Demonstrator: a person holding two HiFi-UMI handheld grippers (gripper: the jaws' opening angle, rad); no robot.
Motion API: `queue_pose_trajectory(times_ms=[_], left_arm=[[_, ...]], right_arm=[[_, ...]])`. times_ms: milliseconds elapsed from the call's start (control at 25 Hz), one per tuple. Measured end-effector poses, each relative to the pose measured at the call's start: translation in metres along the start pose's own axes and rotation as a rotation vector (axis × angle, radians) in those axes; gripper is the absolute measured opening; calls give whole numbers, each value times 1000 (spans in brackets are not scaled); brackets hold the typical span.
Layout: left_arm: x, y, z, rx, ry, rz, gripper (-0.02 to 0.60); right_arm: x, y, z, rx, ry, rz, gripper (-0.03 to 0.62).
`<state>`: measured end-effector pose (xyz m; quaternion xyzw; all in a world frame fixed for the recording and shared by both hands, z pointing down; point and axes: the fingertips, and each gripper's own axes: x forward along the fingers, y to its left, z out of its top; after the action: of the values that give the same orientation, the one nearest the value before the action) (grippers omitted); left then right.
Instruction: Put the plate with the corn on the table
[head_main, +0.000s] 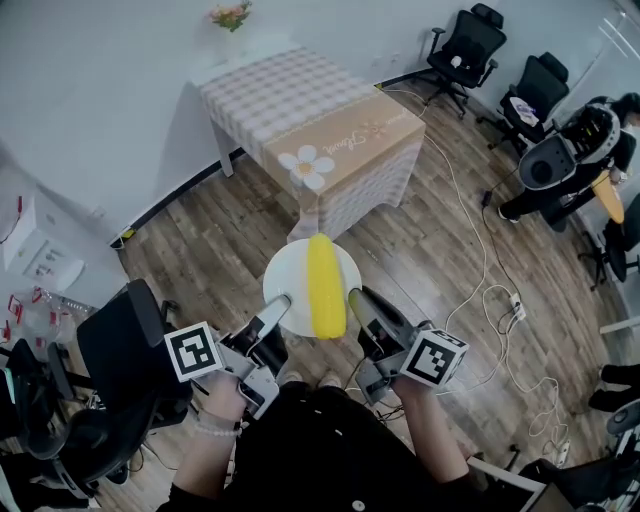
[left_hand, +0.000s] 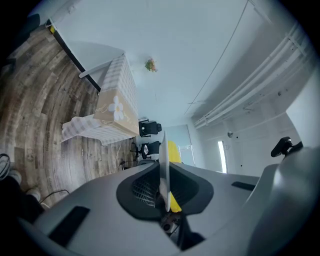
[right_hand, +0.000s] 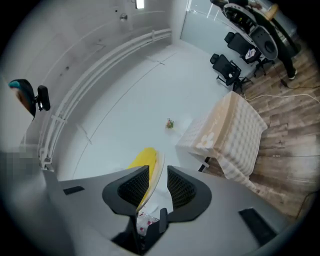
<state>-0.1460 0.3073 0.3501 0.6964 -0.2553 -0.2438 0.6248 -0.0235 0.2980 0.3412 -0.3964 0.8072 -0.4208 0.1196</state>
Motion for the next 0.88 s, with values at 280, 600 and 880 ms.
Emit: queue_pose_trajectory(times_ms=[280, 600, 880], left_arm=[[1, 2, 5, -7, 9, -6, 40], [-5, 6, 16, 11, 33, 4, 40], [-14, 11, 22, 19, 54, 10, 40]], right_arm=[[10, 3, -4, 10, -7, 27, 97], [21, 5, -11, 2, -38, -6, 97], [25, 8, -21, 3, -52, -25, 95]])
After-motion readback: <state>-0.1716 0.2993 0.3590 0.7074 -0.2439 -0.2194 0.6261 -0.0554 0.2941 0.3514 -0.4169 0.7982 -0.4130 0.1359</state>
